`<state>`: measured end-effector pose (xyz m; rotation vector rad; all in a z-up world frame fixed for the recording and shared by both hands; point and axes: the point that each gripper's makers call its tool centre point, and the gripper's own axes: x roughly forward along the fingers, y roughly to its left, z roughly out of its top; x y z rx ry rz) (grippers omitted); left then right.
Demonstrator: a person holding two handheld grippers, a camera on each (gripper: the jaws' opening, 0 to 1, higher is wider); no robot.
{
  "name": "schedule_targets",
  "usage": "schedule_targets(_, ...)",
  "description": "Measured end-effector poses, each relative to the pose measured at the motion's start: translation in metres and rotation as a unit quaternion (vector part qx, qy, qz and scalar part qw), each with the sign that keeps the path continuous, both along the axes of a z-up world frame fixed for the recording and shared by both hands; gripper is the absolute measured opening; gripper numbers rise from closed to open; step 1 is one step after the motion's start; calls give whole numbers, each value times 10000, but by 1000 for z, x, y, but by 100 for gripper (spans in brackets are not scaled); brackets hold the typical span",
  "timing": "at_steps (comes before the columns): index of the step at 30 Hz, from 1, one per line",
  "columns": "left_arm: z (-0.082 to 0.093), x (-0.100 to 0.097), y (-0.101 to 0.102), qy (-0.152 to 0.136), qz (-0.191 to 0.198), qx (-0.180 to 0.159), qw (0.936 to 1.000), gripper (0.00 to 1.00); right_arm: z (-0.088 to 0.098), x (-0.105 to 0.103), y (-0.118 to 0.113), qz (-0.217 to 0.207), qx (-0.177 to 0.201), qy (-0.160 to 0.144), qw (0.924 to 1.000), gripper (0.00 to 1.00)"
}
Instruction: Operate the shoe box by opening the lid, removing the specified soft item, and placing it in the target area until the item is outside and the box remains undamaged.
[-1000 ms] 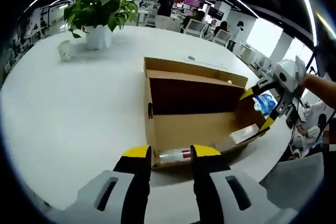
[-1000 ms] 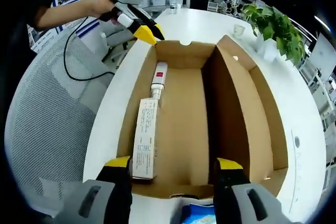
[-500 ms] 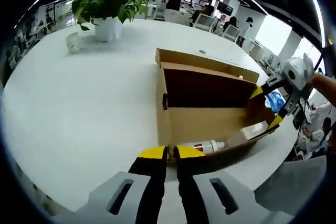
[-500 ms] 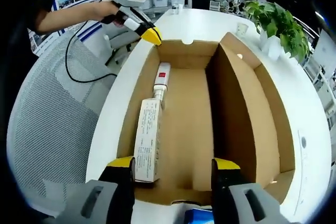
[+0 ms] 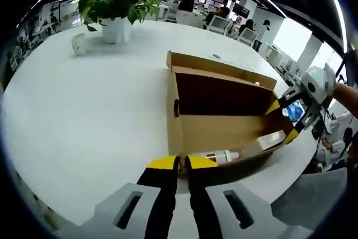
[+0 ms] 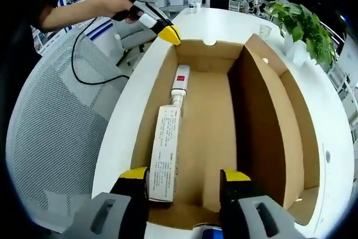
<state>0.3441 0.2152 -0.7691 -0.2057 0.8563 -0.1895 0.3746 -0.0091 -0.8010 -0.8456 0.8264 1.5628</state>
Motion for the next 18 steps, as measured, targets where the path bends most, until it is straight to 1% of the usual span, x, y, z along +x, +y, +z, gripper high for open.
schedule_targets(6, -3, 2, 3, 17, -35, 30, 10000, 4, 1, 2, 2, -7, 13, -140, 9999, 38)
schedule_targets(12, -2, 2, 3, 25, -57, 49, 10000, 4, -5, -9, 7, 102, 30, -119, 9999, 27)
schedule_targets(18, -2, 1, 2, 30, -75, 62, 9999, 4, -8, -12, 11, 159, 48, -193, 9997, 18)
